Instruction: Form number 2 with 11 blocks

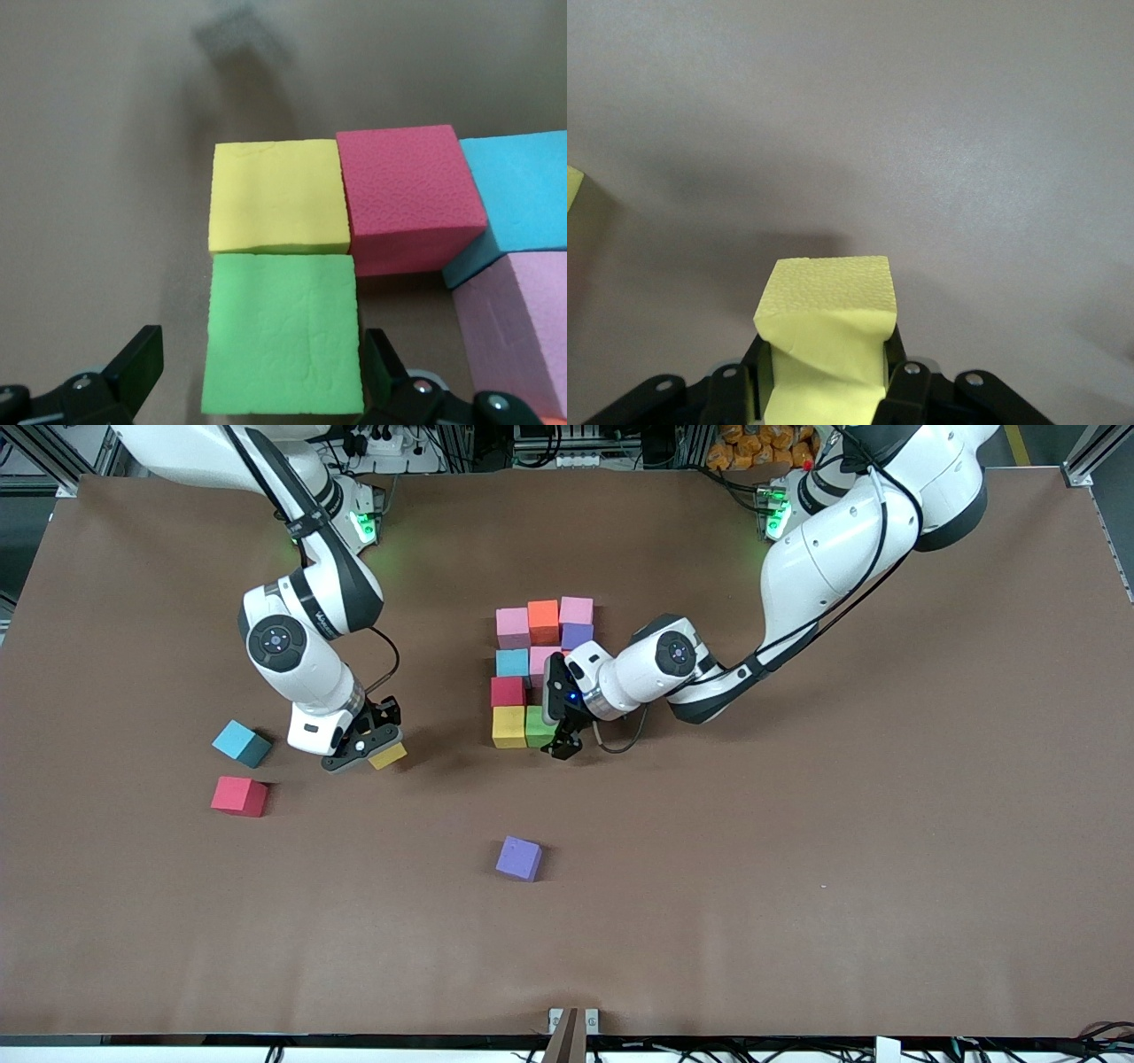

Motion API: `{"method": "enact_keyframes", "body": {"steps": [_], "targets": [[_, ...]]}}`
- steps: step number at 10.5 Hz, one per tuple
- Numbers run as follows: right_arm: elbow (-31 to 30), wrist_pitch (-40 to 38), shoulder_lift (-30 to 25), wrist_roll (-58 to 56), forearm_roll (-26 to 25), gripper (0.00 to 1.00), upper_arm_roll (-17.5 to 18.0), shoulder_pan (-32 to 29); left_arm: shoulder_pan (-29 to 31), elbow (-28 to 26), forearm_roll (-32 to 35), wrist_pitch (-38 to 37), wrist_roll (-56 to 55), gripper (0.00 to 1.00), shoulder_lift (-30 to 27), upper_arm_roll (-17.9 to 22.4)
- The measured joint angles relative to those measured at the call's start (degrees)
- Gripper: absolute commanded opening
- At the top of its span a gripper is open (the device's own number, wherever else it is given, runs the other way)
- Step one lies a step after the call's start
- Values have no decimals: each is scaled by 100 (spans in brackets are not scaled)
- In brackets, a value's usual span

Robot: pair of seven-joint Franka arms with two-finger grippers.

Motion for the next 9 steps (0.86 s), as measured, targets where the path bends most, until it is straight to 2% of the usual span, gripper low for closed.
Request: {"method": "enact_keyframes", "body": {"steps": [2,4,7,9], "targets": [[39,0,0,817,16,0,143,75,32,41,3,52,0,100,-15,-24],[117,-29,0,1931,24,0,283,224,205,68,3,78,0,100,-68,-245],[404,-510,1,3021,66,0,372,413,839,8,3,-73,-21,100,-301,-932],[552,-583,8,3341,595,0,406,464,1433,2,3,-1045,-335,100,-613,-1644]]}}
